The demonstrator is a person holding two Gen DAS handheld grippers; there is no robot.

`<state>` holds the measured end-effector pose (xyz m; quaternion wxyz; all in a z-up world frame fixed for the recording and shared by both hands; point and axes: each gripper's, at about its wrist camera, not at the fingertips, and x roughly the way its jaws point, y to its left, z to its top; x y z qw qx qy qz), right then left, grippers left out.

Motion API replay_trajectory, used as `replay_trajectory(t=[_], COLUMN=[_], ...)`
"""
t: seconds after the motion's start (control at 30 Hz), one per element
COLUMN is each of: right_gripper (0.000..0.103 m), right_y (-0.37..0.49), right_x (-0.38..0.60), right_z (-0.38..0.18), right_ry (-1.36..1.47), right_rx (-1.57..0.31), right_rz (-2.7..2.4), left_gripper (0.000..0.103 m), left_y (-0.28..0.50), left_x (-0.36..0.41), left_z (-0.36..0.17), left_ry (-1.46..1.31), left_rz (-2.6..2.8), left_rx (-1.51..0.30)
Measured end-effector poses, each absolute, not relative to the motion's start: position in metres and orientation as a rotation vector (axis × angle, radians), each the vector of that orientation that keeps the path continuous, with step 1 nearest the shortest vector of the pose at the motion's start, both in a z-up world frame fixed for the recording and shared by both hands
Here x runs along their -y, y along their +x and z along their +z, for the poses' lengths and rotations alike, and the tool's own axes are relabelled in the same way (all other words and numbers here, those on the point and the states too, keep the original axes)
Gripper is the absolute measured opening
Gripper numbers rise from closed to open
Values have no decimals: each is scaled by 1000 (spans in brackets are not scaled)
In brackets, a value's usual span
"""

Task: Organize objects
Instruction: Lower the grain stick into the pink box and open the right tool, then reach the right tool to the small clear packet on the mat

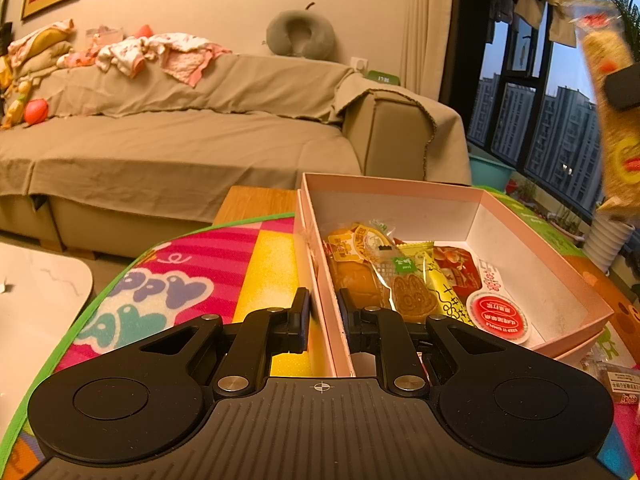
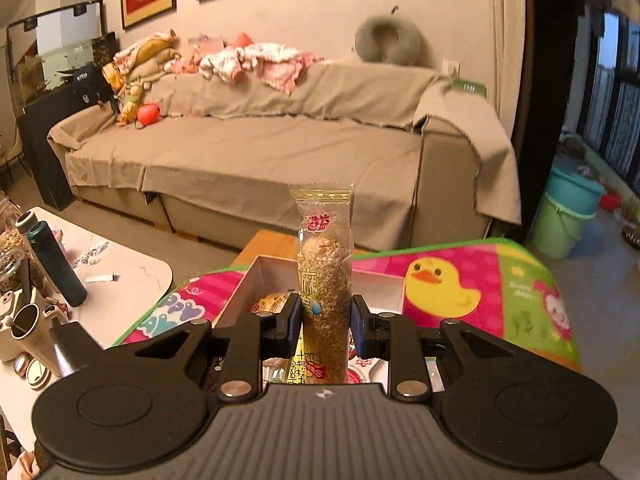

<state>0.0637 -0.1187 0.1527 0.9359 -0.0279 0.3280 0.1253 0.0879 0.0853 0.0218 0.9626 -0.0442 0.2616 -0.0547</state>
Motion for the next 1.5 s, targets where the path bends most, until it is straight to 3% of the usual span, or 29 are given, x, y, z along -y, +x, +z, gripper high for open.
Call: replay_trajectory(t=[0.7, 1.0, 1.07, 1.23, 1.4, 1.5], right_gripper=[27, 39, 49, 56, 55, 48], right_y=[87, 101, 109, 143, 175, 182], right_x=[110, 135, 146, 187, 216, 223], right_z=[133, 116, 109, 74, 16, -9], right_ry=[-66, -44, -26, 84, 145, 148], right_rx=[-716, -758, -773, -870, -994, -1027], right_rz=[249, 167, 128, 2, -107, -127], left_gripper=[17, 17, 17, 17, 17, 17], left_y=[87, 87, 87, 87, 87, 87], left_x=[-85, -85, -85, -85, -85, -85], left_z=[22, 22, 22, 22, 22, 22], left_ry=[-90, -90, -90, -91, -91, -91], left_rz=[-113, -113, -114, -114, -115, -115], left_rx=[-531, -531, -531, -531, -531, -530])
